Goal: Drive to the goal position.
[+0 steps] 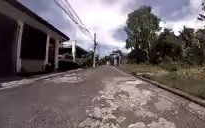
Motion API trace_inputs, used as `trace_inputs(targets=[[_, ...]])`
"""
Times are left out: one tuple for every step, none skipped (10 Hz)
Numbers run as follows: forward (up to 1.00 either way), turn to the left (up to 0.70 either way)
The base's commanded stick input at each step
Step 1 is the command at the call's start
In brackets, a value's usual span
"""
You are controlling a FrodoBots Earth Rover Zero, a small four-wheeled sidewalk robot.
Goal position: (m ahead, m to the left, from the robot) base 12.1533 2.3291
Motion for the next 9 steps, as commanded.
trace_inputs(targets=[[0.7,0.0],[0.7,0.0],[0.7,0.0],[0.7,0.0],[0.7,0.0],[0.7,0.0],[0.7,0.0],[0.7,0.0],[0.7,0.0]])
